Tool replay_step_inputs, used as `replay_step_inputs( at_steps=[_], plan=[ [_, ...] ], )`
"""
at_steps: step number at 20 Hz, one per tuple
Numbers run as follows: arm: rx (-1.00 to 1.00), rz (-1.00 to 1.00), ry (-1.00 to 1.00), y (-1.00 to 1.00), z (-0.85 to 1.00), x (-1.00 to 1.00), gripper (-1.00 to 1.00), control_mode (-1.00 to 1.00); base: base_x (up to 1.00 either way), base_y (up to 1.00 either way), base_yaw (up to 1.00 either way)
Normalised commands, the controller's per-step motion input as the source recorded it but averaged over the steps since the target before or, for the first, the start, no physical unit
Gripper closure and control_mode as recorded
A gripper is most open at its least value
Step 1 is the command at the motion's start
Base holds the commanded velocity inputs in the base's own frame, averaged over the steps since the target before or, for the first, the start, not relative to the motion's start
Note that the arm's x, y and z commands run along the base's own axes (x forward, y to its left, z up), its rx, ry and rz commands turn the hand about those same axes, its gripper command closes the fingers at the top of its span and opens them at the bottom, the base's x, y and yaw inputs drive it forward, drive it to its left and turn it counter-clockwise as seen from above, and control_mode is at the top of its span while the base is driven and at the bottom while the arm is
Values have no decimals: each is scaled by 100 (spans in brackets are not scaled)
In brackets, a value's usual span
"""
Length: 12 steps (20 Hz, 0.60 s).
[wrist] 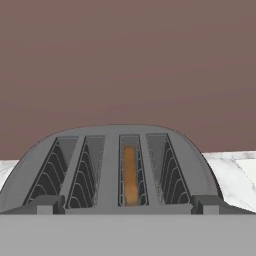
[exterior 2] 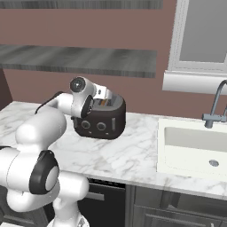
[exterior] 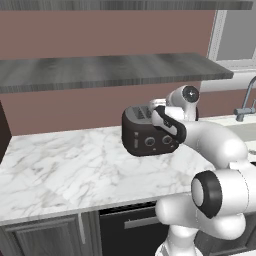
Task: Start the toaster. Once the lever pops up, take the bread to the plate on the dining counter.
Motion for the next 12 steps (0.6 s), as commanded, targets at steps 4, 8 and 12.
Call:
replay_step_inputs(
  at_steps=[4,8,12],
  plan=[
    [0,0,0,0,0,1,-100,-100,0,0,0],
    [0,0,0,0,0,1,-100,-100,0,0,0],
    [0,0,0,0,0,1,-100,-100,0,0,0]
  ],
)
